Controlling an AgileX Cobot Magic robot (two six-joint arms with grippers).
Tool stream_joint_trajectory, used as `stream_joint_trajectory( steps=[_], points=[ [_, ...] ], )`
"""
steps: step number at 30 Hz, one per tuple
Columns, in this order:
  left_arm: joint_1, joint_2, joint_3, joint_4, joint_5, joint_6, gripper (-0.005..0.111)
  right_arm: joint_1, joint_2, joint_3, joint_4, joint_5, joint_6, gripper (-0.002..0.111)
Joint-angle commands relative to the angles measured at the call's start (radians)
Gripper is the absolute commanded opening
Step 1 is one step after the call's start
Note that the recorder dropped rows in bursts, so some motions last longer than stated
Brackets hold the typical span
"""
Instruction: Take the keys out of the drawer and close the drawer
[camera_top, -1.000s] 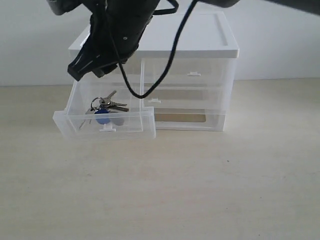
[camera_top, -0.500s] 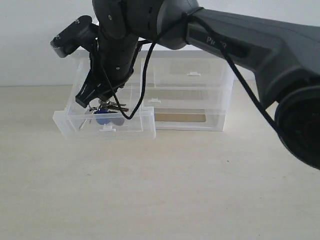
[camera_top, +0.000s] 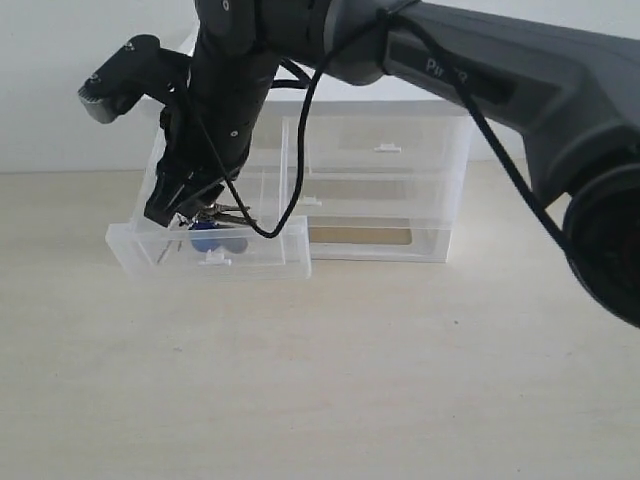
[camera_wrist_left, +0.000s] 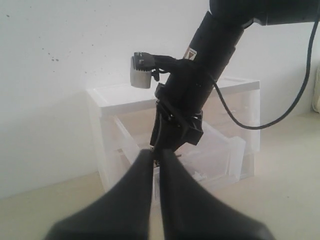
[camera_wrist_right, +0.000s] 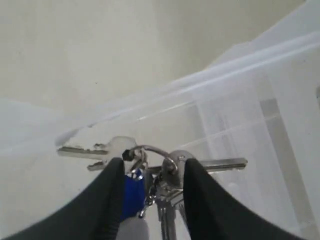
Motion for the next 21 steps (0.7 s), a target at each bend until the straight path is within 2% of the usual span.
stream_joint_trajectory(
  steps=[1,5,7,11,14,21],
  points=[
    [-0.004,0.004,0.004,-0.008,0.000,-0.013,0.004,-0.005,0.032,-0.003,-0.048,-0.035,-0.013,0.035],
    [-0.004,0.004,0.004,-0.008,0.000,-0.013,0.004,-0.005,0.056,-0.003,-0.071,-0.098,-0.009,0.035],
    [-0.004,0.004,0.004,-0.008,0.000,-0.013,0.004,-0.005,0.064,-0.003,-0.085,-0.100,-0.009,0.031],
    [-0.004,0.004,0.004,-0.008,0.000,-0.013,0.004,-0.005,0.066,-0.003,-0.113,-0.094,-0.027,0.000],
    [-0.004,0.004,0.004,-0.008,0.000,-0.013,0.004,-0.005,0.064,-0.003,-0.159,-0.094,-0.020,0.000],
    [-0.004,0.004,0.004,-0.008,0.000,-0.013,0.004,-0.005,0.052,-0.003,-0.405,-0.097,0.167,0.000]
  ],
)
